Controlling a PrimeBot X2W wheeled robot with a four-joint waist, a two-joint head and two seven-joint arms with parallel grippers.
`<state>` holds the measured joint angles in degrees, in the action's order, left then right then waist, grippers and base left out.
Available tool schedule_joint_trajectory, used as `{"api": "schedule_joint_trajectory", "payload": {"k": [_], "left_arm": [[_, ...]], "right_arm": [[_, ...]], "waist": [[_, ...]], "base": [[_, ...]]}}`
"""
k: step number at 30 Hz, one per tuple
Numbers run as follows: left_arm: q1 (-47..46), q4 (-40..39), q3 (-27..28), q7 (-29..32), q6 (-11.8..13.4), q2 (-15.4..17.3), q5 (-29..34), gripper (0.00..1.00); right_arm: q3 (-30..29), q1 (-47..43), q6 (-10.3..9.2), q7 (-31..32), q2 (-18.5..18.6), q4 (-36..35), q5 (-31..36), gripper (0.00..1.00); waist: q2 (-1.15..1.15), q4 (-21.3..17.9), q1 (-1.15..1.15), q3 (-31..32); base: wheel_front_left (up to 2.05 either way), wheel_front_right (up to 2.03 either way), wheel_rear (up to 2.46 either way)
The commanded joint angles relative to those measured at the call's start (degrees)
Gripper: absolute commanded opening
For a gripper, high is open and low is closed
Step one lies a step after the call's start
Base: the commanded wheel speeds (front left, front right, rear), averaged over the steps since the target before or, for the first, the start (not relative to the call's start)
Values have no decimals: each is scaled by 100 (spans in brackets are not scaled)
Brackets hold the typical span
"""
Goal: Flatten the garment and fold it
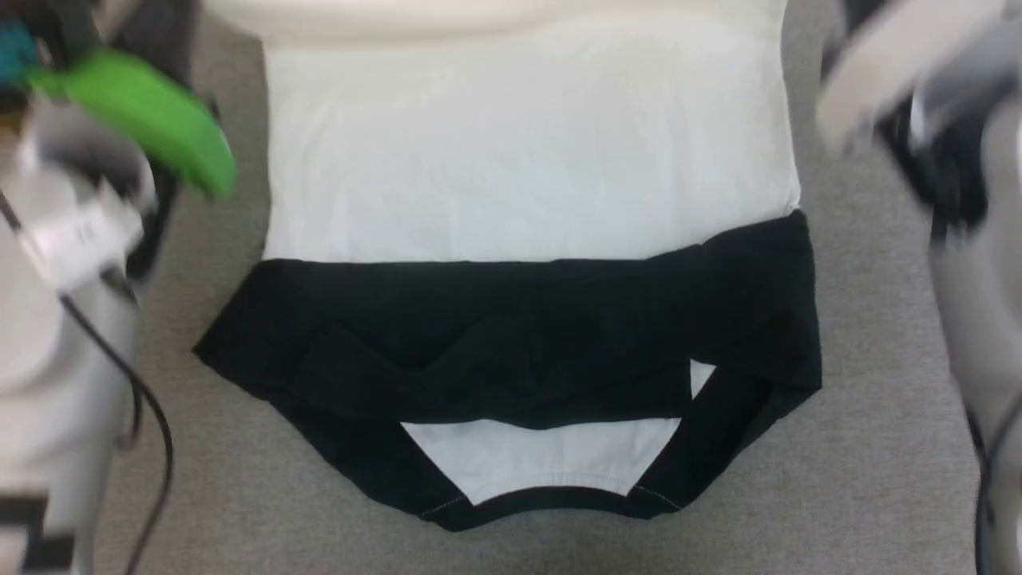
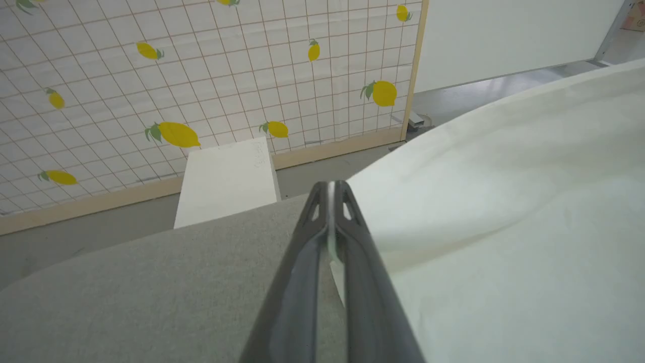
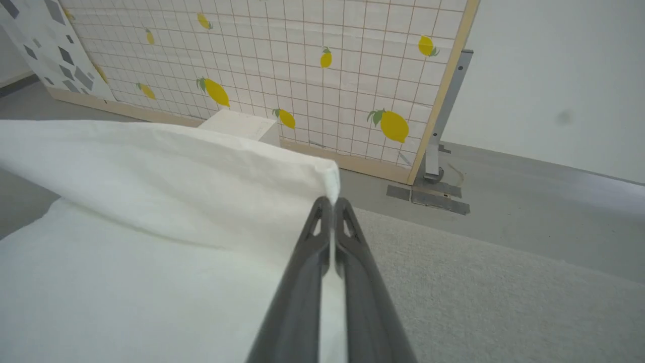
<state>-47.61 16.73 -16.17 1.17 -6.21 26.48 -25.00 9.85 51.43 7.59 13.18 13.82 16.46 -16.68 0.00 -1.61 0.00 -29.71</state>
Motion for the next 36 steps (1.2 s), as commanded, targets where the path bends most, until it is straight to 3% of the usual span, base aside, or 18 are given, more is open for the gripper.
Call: {"api": "schedule_joint_trajectory", "payload": {"k": [1, 9, 15, 22, 29, 30, 31, 32, 33, 34, 36], "left_arm": [[423, -273, 35, 122, -35, 112, -209, 0], [2606, -1845, 127, 814, 222, 438, -811, 0], [3980, -2534, -22, 1086, 448, 458, -1085, 0], [5069, -2668, -187, 953, 575, 263, -1353, 0], [5375, -2181, -513, 834, 481, 58, -1347, 0], [5351, -2065, -569, 793, 452, -8, -1340, 6], [5326, -1977, -603, 755, 444, -65, -1332, 37], [5301, -1858, -643, 734, 442, -134, -1335, 100], [5273, -1774, -672, 710, 443, -169, -1311, 100], [5240, -1684, -689, 661, 456, -208, -1278, 100], [5198, -1572, -671, 534, 503, -281, -1243, 100]], "right_arm": [[12, -485, -10, 75, 100, -299, -146, 0], [-585, -2883, -10, 688, 115, -1796, -466, 0], [-1112, -4322, -10, 1255, -211, -2637, -389, 0], [-1636, -5493, -10, 1621, -755, -3081, -259, 0], [-1766, -6070, -10, 2075, -876, -2859, 144, 0], [-1760, -6107, -10, 2086, -893, -2759, 200, 0], [-1743, -6123, -10, 2081, -909, -2666, 216, 0], [-1716, -6132, -10, 2062, -932, -2550, 207, 22], [-1687, -6142, -10, 2051, -946, -2471, 210, 43], [-1655, -6153, -10, 2034, -959, -2388, 219, 100], [-1647, -6154, -10, 1975, -991, -2296, 191, 100]], "waist": [[0, 116, 0, 549], [0, 303, 0, 1196], [0, 405, 0, 1526], [0, 515, 0, 1739], [0, 544, 0, 1838], [0, 545, 0, 1847], [0, 544, 0, 1855], [0, 541, 0, 1867], [0, 537, 0, 1879], [0, 534, 0, 1892], [0, 526, 0, 1918]], "base": [[0, 0, 0], [0, 0, 0], [0, 0, 0], [0, 0, 0], [0, 0, 0], [0, 0, 0], [0, 0, 0], [0, 0, 0], [0, 0, 0], [0, 0, 0], [0, 0, 0]]}}
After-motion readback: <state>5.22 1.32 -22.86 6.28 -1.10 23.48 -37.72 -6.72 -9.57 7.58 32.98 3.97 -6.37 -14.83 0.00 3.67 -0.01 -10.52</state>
